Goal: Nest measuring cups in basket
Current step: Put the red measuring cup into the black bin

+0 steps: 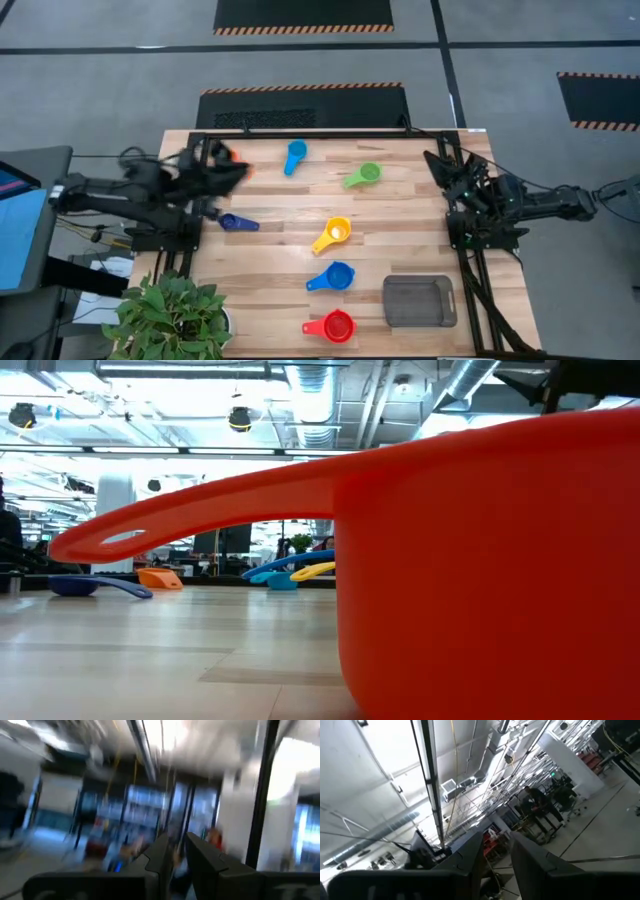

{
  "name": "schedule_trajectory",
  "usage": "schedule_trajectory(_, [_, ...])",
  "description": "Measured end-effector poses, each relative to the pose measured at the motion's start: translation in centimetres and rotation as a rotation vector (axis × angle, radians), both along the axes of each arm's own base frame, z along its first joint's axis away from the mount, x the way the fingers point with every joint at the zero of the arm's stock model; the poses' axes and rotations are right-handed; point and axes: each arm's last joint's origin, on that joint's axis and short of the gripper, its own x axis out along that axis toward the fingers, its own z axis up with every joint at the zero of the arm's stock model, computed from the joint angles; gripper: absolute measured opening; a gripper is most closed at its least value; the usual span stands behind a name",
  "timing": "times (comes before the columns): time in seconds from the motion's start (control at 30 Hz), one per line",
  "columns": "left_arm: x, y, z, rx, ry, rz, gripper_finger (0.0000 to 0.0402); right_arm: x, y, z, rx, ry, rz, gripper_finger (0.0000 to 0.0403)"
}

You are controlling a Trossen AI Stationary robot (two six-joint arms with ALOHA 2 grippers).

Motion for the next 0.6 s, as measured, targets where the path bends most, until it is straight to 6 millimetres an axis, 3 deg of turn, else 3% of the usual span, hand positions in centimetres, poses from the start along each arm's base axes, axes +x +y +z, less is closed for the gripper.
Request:
schedule_trajectory(0.2, [7.3, -0.3, 4.0, 0.054, 0.351, 0.059, 0.0055, 0.5, 0.0, -0.4, -0.008, 0.055, 0.006, 0.0121])
schedule_trajectory(0.3, [10.7, -0.6, 4.8, 0.118, 0.475, 0.053, 0.0055, 0.7, 0.1, -0.7, -0.015, 0.095, 0.016, 0.0121])
schedule_trajectory(0.43, [14.9, -1.1, 4.4, 0.145, 0.620, -0.027, 0.0055, 1.0, 0.2, -1.3, -0.027, 0.166, 0.059, 0.0121])
schedule_trajectory(0.6, [19.5, -1.9, 2.5, 0.134, 0.737, -0.165, 0.0055, 1.5, 0.5, -2.1, -0.013, 0.223, 0.199, 0.0119])
